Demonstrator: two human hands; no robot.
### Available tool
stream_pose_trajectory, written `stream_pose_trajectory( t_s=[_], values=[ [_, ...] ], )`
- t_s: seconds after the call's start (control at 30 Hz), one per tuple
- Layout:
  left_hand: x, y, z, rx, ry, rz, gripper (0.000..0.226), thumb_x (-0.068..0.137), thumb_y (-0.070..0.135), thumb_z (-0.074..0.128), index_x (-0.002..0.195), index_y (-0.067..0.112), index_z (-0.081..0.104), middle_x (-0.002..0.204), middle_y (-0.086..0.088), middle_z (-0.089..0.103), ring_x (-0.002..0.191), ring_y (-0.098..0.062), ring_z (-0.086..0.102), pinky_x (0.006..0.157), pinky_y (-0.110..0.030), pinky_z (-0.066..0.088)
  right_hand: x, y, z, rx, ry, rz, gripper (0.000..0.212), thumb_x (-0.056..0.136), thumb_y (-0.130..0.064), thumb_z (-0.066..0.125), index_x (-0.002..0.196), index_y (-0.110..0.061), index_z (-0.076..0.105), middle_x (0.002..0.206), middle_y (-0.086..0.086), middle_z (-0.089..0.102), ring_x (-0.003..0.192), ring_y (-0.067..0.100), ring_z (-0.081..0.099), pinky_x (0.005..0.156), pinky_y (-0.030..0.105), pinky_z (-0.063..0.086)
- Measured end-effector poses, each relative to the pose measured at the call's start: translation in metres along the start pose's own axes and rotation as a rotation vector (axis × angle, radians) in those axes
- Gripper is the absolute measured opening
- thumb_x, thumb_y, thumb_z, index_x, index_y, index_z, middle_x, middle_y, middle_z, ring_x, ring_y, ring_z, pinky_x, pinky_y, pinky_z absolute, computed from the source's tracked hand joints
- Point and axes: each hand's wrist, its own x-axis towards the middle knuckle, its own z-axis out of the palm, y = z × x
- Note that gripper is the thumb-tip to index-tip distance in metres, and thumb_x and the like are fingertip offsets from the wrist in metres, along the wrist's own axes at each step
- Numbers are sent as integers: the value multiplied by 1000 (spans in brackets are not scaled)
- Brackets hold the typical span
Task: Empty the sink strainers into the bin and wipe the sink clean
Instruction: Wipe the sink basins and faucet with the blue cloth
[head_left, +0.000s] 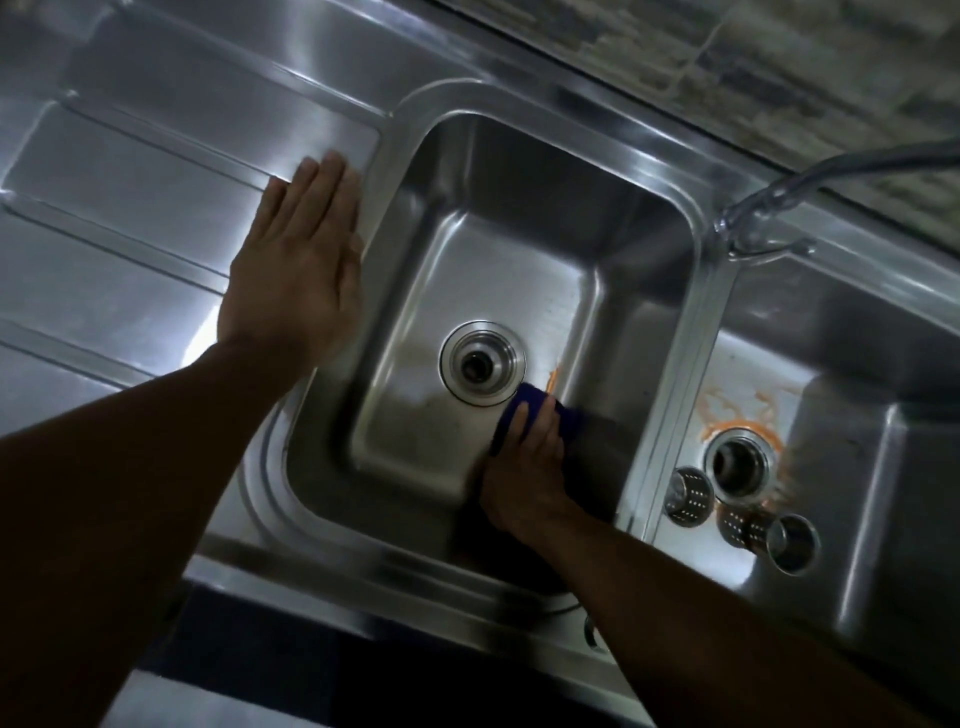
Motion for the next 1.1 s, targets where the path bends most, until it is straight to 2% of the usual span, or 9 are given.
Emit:
stream_pose_trajectory(
  t_s=[0.17, 0.33, 0.5, 0.57, 0.63, 0.77, 0.9, 0.97, 1.1],
  values=[
    [0, -5, 3, -1, -7, 5, 54, 108, 25, 28, 158, 6, 22, 167, -13, 16, 157, -26, 10, 129, -44, 8, 83, -1, -40, 44, 144, 13, 97, 86, -21, 53, 157, -4, -11, 160, 30, -22, 151, 46, -15, 123, 52, 0],
    [1, -7, 8, 12, -4, 8, 53, 110, 27, 28, 159, 9, 19, 168, -12, 14, 158, -23, 7, 129, -44, 7, 152, 10, -80, -72, 203, -52, 91, 95, -25, 51, 158, -10, -14, 162, 25, -24, 151, 44, -16, 122, 54, 1],
    [1, -6, 6, 20, 10, 4, 55, 108, 27, 26, 158, 7, 22, 167, -13, 17, 157, -26, 11, 128, -45, 9, 93, -4, -30, 61, 208, -11, 81, 94, -15, 41, 159, -9, -8, 163, 29, -14, 152, 47, -8, 121, 58, 4],
    [2, -3, 4, 22, 10, 3, 55, 107, 25, 27, 158, 6, 23, 167, -14, 18, 157, -27, 12, 128, -45, 10, 49, -23, -6, 194, 194, 85, 68, 94, -14, 24, 160, -8, 7, 162, 32, -2, 152, 48, 6, 121, 58, 13],
    [3, -1, 4, 19, 15, -1, 55, 106, 24, 28, 158, 5, 24, 167, -14, 20, 156, -28, 14, 128, -45, 10, 13, -35, 11, 180, 179, 143, 66, 93, -12, 27, 158, -6, 16, 161, 35, 7, 150, 48, 15, 117, 59, 23],
    [2, -2, 3, 23, 16, -10, 56, 105, 25, 27, 157, 4, 25, 166, -15, 21, 156, -28, 14, 128, -45, 11, -5, -29, 29, 196, -50, 119, 93, 92, -13, 50, 156, -7, -17, 157, 29, -31, 149, 48, -20, 122, 59, 7],
    [2, 0, 3, 2, 25, -9, 55, 105, 24, 28, 157, 4, 27, 166, -15, 21, 156, -28, 15, 128, -45, 12, 17, -52, 8, 363, 93, 290, 73, 103, -16, 35, 158, -6, -11, 160, 30, -23, 151, 47, -14, 123, 54, 6],
    [2, -2, 6, -4, 38, -3, 55, 105, 24, 28, 156, 3, 28, 166, -15, 22, 156, -27, 16, 128, -46, 13, 46, -54, -11, 398, 176, 312, 73, 101, -17, 37, 158, -6, -7, 161, 30, -19, 152, 46, -11, 122, 52, 3],
    [3, -6, 10, -15, 29, -9, 57, 105, 29, 26, 158, 7, 25, 167, -12, 19, 157, -24, 13, 129, -44, 10, 111, -25, -60, 283, 254, 35, 85, 95, -17, 51, 159, -8, -4, 163, 25, -18, 152, 43, -15, 124, 52, -3]
  ],
)
